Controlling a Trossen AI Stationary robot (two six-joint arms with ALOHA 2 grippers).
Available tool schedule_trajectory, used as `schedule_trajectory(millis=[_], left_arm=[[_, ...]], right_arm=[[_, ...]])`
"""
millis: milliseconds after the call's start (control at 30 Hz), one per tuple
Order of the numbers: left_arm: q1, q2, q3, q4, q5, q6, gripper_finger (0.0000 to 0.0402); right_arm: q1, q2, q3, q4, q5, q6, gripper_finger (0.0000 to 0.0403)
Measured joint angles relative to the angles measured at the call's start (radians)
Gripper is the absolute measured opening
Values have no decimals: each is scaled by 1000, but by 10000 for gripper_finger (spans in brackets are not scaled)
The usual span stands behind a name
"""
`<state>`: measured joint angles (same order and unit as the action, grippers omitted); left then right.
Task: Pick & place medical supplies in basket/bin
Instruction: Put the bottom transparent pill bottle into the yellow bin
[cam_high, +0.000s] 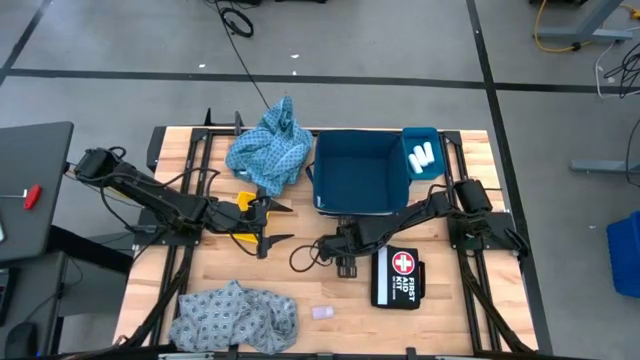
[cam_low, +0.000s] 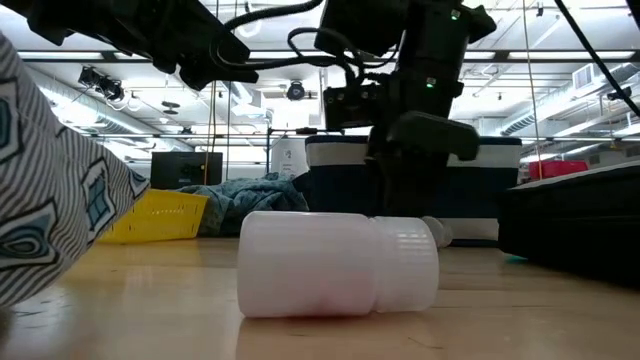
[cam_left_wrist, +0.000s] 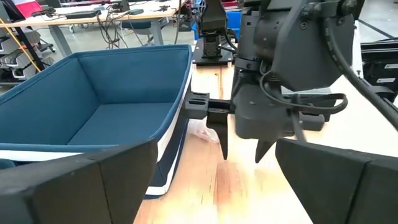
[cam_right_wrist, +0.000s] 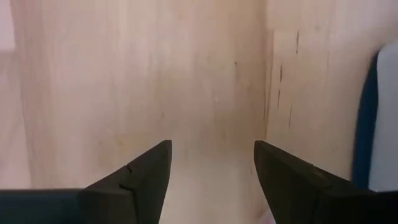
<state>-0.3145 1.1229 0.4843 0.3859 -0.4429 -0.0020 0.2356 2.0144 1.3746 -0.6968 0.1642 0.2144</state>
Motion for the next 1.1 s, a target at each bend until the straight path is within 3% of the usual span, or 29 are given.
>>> schedule_trajectory(millis=[200, 433, 667, 867, 1100], left_arm=[[0, 0, 0, 0, 34, 1, 329], [0, 0, 1, -3, 61, 6, 329], [0, 0, 1, -10, 60, 9, 329], [1, 0, 1, -9, 59, 6, 329], [1, 0, 1, -8, 52, -1, 329]], right_arm=[[-4, -11, 1, 9, -20, 142, 233], [39, -35, 1, 45, -162, -29, 233], [126, -35, 1, 27, -155, -171, 233], [169, -35, 44, 63, -254, -138, 233], [215, -34, 82, 187, -283, -74, 233]])
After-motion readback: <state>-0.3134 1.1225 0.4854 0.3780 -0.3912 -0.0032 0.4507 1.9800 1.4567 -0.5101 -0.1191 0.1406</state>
